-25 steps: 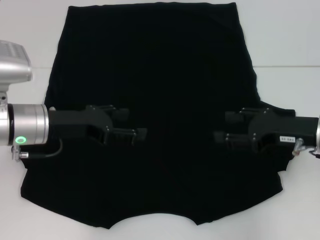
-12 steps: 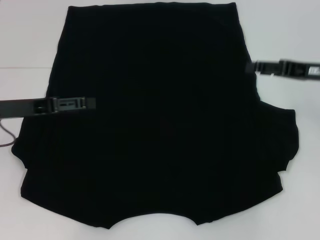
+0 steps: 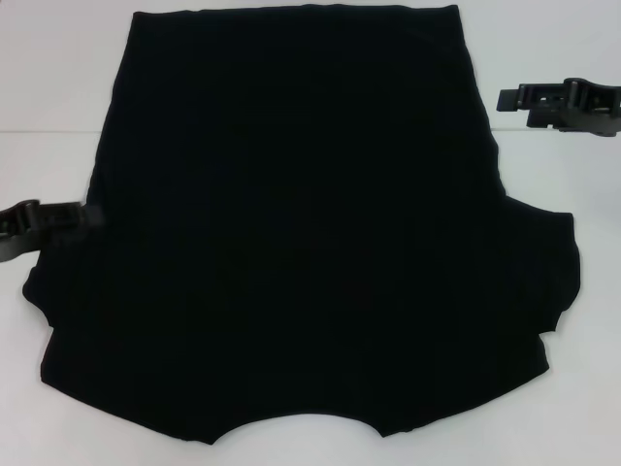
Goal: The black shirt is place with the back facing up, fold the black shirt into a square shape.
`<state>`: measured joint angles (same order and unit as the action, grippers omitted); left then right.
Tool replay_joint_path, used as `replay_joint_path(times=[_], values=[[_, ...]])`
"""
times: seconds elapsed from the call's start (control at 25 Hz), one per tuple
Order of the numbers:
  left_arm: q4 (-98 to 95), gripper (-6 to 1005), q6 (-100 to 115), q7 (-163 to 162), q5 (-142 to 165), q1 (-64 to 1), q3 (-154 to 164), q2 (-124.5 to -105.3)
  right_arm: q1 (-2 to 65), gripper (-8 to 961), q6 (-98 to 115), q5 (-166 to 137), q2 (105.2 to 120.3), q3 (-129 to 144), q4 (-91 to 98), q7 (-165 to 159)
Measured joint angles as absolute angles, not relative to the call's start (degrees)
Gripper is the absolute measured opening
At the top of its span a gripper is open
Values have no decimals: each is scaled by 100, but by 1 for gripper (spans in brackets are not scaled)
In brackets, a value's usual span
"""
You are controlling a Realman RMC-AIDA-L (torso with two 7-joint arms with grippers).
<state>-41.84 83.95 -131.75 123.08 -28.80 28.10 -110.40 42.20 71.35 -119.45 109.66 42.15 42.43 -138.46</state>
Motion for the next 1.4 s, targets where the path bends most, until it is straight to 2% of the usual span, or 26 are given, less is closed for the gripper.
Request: replay_joint_path(times=[0.16,0.4,1.4], values=[[-4182,486,8371,-13397,12581,-2799,2635,-11031,4224,736,7151,-11957,10964,4207,4244,-13887],[-4175,392,8395,-13669,12991,-2673,2573,-11011,4218,736,7197,-11962,10960,4183,4218,-13890],[-3603,392,7073,-14443,13463,-2606,2040,-11056,4174,736,7157,-11945,10969,4156,4183,-13895]])
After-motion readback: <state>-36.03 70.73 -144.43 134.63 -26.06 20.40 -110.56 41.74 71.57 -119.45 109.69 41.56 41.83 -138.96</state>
